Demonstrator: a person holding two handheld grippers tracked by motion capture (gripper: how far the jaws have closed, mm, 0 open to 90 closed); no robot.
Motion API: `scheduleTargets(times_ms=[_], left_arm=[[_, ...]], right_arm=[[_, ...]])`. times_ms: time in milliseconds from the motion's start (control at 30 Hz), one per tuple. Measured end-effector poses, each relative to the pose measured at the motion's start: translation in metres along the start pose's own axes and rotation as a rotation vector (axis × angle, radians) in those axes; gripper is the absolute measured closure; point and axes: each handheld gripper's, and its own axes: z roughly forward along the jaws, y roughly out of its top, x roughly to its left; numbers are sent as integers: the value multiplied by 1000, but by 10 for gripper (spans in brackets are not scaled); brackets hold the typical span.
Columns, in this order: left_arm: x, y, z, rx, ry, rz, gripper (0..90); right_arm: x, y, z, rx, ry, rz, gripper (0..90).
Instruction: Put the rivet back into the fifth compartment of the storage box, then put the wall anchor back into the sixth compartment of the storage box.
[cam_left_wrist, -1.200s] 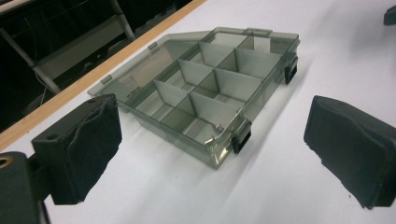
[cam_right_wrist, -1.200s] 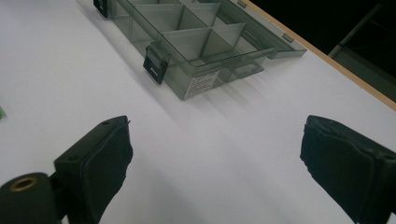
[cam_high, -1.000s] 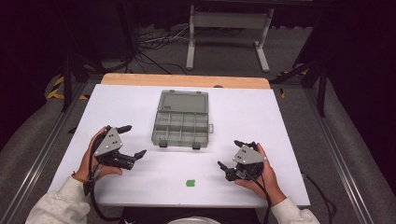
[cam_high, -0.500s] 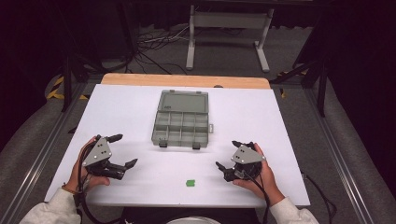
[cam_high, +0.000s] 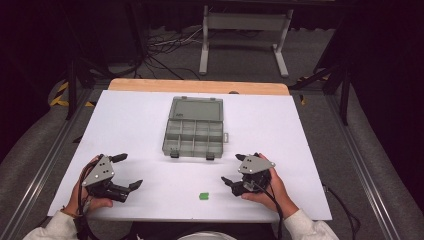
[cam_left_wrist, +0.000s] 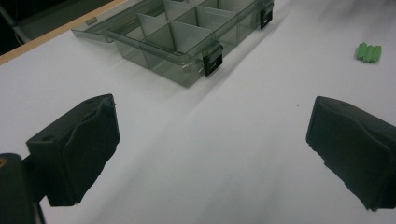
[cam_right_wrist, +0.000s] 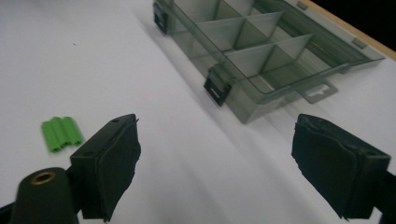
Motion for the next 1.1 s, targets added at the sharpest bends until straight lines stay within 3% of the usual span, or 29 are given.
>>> scheduleTargets(times_ms=[67,233,467,667,833,1100], left_arm=[[0,0,1,5,-5,-3,36],[2,0,4,4,-15,9,37],[3,0,6,11,-19,8,37],[2,1,4,3,-13,9,38],[4,1,5,4,-20,6,38],[5,1,5,2,-23,-1,39]], right_arm=[[1,1,1,-2,10,-4,176],[8,10,11,8,88,-36,194],[14,16,20,46,135,-67,234],[21,22,33,107,185,-91,265],[28,27,42,149,258,-115,276],[38,30,55,197,297,-151,320]])
